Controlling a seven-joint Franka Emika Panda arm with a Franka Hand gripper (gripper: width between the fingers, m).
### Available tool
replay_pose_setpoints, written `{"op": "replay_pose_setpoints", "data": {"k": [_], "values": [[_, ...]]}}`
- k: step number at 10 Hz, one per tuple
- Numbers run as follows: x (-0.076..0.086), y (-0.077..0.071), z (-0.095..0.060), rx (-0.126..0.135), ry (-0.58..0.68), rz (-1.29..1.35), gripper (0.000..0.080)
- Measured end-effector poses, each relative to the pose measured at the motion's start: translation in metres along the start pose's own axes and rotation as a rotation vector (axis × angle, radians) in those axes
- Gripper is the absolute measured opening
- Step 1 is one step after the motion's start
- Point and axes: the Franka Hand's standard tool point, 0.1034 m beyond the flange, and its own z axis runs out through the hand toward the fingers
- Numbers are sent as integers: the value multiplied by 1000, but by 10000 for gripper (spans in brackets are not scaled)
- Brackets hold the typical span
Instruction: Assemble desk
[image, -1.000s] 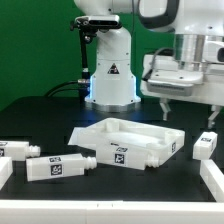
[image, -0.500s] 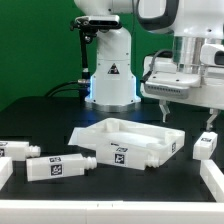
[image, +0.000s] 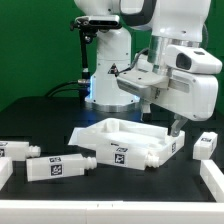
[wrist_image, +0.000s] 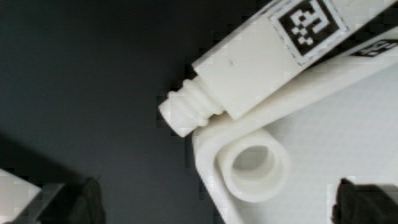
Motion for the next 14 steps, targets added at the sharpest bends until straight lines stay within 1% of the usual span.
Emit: {"op": "replay_pose_setpoints", "data": {"k": [1, 2, 3, 4, 5, 6, 7, 10, 11, 12, 13, 14], "values": [[0, 0, 0, 0, 0, 86, 649], [-9, -4, 1, 23, -3, 28, 649], [-39, -9, 4, 61, -16, 12, 649], [-66, -7, 7, 81, -27, 11, 649], [-81, -7, 14, 93, -25, 4, 649], [-88, -7, 14, 102, -28, -2, 649], [-85, -6, 14, 100, -27, -1, 649], [-87, -8, 15, 102, -26, -1, 649], [-100, -19, 23, 120, -22, -34, 649], [-115, -38, 38, 154, -13, -20, 649], [-124, -51, 57, 191, 3, -22, 649], [-127, -57, 70, 229, 18, -18, 649]]}}
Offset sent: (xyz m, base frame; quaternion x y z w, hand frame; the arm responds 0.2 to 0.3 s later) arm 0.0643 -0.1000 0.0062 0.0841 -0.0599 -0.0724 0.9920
